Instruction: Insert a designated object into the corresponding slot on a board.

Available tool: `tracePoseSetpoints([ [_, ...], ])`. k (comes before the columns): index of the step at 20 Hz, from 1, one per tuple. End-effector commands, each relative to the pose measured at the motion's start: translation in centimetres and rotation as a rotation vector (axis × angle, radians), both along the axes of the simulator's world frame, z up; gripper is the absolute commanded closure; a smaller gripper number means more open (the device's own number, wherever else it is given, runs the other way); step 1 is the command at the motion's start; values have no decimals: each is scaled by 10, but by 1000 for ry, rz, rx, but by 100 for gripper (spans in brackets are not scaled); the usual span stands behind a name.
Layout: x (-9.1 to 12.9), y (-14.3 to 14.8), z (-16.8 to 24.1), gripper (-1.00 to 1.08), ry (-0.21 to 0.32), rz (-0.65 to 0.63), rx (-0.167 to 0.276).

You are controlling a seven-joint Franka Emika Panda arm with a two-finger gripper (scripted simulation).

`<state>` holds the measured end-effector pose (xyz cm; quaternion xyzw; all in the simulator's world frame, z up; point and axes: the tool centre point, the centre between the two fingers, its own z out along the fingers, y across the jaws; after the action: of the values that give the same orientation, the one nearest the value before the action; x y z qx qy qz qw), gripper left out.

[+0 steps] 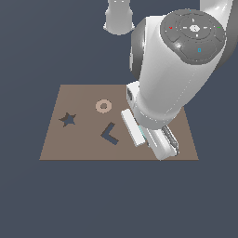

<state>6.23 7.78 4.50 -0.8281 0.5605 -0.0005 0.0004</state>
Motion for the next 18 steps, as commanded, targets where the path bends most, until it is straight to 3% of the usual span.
tracePoseSetpoints([
  [1, 0, 0, -9, -92, 1, -2, 0],
  [5, 0, 0, -15, -92, 1, -4, 0],
  [6, 0, 0, -15, 108, 1, -4, 0],
  [18, 0, 0, -12, 108, 1, -3, 0],
])
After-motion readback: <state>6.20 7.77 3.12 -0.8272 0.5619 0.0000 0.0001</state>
